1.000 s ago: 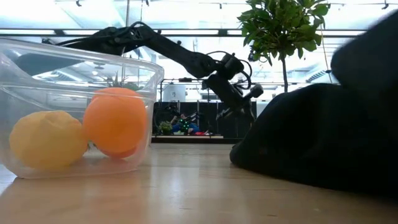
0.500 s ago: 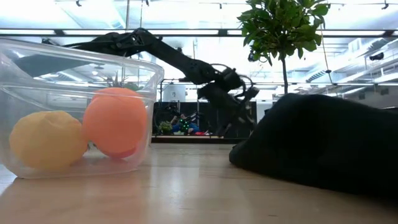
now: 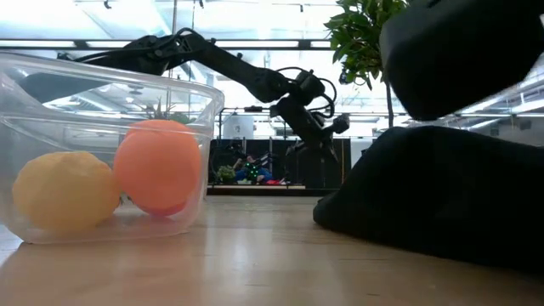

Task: Pick and placing Produce into tupperware
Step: Put the peach into the transparent bin

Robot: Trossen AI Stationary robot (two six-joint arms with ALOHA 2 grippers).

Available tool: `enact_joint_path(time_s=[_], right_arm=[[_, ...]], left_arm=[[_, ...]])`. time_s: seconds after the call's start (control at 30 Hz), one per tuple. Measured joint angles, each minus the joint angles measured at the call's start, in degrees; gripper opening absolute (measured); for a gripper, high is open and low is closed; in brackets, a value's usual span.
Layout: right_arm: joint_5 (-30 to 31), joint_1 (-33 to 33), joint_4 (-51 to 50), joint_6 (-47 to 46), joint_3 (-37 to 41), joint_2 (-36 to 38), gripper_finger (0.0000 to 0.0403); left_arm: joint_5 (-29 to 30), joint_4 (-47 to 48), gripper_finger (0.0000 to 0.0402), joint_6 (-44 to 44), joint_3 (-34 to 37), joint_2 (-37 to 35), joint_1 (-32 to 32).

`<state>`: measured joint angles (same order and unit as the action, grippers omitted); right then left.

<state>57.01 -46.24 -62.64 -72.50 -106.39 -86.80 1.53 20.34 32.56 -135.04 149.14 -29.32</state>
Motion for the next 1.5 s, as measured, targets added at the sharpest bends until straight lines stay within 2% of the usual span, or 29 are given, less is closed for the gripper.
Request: enact_joint_path(time_s=[0.07,0.13,0.17,0.23,0.3,0.47,0.6,0.73,0.8,1.0,1.17,1.27,1.33,1.4,1.47,1.5], right_arm=[[0.13,0.02,0.18,0.34,0.0,0.0,0.0126],[0.14,0.15,0.69,0.3,0.0,0.0,0.0126],[0.13,0.26,0.94,0.32,0.0,0.0,0.0126],[0.13,0.35,1.74,0.68,0.0,0.0,0.0126],[0.14,0.42,1.72,1.41,-0.26,0.0,0.0126],[0.19,0.37,1.87,3.47,-1.83,0.02,0.0126],[0.22,0.37,1.93,4.48,-2.01,0.02,0.0126],[0.12,0.26,1.9,5.78,-2.01,0.02,0.0126],[0.19,-0.38,1.9,6.63,-2.01,0.02,0.0126],[2.95,-2.65,1.6,6.43,-2.01,0.0,0.0126],[5.73,-4.17,1.5,6.47,-2.01,0.0,0.0122],[6.32,-4.59,1.43,6.83,-2.01,0.0,0.0117],[6.41,-4.57,1.41,7.41,-2.01,0.0,0.0113],[6.43,-4.58,1.4,8.29,-2.01,0.0,0.0108],[6.43,-4.57,1.39,9.48,-2.01,0.0,0.0104],[6.46,-4.57,1.41,10.17,-2.01,0.0,0.0103]], left_arm=[[3.45,0.35,0.0,-1.69,0.0,0.24,0.85],[4.53,1.46,0.0,-2.61,0.04,0.69,1.82],[3.07,2.0,0.0,-1.21,0.04,1.44,2.25],[-5.99,1.14,0.0,3.44,0.07,3.1,2.65],[-12.13,0.73,0.0,5.39,0.23,3.86,2.87],[-13.2,2.5,0.0,3.21,0.0,3.39,1.79],[-13.39,2.65,0.0,4.97,0.07,3.45,0.46],[-17.15,2.24,0.0006,4.37,0.07,3.34,-0.42],[-17.06,1.66,0.0009,2.69,0.07,2.76,-0.46],[-10.27,-4.49,0.0006,-0.66,0.06,-3.69,-1.63],[-5.72,-10.55,0.0018,0.9,0.07,-8.35,-5.2],[7.36,-3.71,0.0019,-0.86,0.08,-13.14,-6.95],[16.56,0.21,0.0009,-6.63,0.0,-16.22,-7.88],[22.19,1.18,0.0005,-12.7,0.0,-18.56,-8.49],[21.18,0.84,0.0009,-16.33,0.12,-21.03,-8.87],[18.18,0.07,0.0011,-17.29,0.11,-22.52,-9.02]])
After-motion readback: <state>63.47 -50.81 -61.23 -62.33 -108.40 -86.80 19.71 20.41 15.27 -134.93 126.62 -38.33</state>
